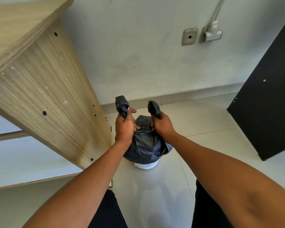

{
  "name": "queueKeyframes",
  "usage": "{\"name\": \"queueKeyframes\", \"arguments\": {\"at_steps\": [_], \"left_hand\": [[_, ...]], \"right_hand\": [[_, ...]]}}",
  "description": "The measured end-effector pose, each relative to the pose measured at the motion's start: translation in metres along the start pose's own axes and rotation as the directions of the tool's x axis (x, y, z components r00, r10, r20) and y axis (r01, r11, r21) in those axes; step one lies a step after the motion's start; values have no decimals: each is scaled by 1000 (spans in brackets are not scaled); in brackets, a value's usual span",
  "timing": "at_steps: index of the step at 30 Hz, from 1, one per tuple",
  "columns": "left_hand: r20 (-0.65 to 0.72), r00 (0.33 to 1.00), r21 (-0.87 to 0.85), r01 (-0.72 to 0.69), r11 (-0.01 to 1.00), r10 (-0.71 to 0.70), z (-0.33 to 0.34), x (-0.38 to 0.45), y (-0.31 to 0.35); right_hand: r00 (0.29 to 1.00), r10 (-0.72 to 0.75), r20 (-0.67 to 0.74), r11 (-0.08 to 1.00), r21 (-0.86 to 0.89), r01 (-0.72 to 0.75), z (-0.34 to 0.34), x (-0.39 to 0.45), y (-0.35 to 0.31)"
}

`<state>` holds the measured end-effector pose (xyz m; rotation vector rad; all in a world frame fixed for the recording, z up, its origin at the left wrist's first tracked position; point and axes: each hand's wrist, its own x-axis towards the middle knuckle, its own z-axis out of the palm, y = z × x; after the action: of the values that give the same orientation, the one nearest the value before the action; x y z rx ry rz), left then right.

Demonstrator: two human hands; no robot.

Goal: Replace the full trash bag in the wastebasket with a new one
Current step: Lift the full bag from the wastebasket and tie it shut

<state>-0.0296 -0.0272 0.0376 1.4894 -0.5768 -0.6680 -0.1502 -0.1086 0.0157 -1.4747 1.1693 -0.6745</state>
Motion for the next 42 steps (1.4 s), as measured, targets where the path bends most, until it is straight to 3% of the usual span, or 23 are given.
{"name": "queueKeyframes", "arguments": {"at_steps": [3,5,8,13,17,21,27,35,42], "left_hand": [[-1,999,201,-49,978,50,-10,4,-17],[52,987,397,-159,904,151,-17,6,-34],[101,966,459,-259,850,240,-22,5,-51],[223,946,536,-320,781,235,-33,2,-70],[308,939,680,-328,656,149,-31,-10,-73],[408,885,725,-462,510,223,-32,-3,-86],[462,846,727,-533,432,266,-31,-1,-92],[550,811,796,-581,170,199,-36,8,-108],[558,820,817,-570,93,127,-37,9,-113]], "right_hand": [[998,45,-46,993,115,-40,-2,3,6],[998,18,-65,997,82,-13,-1,7,15],[997,-13,-71,1000,7,13,-1,6,23],[927,-327,-184,905,-345,250,-4,2,42],[971,-227,-73,854,-495,162,2,1,66],[973,-223,-59,856,-489,167,6,4,81],[973,-229,-31,820,-544,176,7,9,92],[961,-263,92,767,-584,265,3,14,102],[949,-238,205,655,-688,313,-7,19,111]]}}
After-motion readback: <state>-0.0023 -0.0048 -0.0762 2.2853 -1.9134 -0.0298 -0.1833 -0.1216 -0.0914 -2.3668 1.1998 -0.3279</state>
